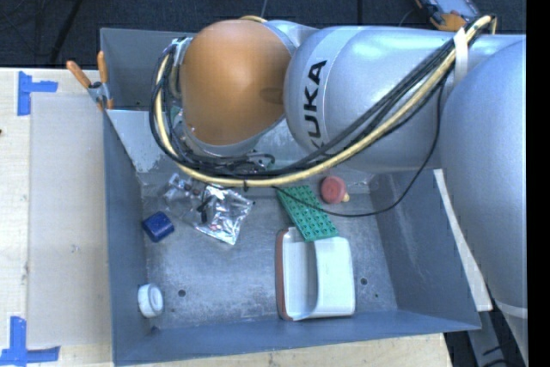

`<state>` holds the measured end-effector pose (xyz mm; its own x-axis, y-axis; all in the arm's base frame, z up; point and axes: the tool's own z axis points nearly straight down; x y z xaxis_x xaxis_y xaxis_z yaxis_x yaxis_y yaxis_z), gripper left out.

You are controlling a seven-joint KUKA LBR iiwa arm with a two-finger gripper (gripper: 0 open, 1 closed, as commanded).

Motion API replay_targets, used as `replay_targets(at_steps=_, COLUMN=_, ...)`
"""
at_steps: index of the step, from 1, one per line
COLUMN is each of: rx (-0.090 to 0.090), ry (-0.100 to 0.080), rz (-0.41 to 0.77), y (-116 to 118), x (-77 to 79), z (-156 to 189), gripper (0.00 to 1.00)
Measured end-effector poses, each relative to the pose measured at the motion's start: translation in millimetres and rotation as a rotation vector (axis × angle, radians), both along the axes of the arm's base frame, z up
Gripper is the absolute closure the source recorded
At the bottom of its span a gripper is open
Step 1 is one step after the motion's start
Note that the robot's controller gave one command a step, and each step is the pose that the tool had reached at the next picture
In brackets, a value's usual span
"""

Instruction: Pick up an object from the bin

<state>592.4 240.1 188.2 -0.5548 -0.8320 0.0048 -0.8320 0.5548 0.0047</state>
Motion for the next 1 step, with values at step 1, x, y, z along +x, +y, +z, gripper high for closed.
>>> replay_targets(at_steps=1, rx=0.002, ry=-0.006, rz=-0.016, y=-8.1, x=-19.1, z=15.8, gripper=1.0)
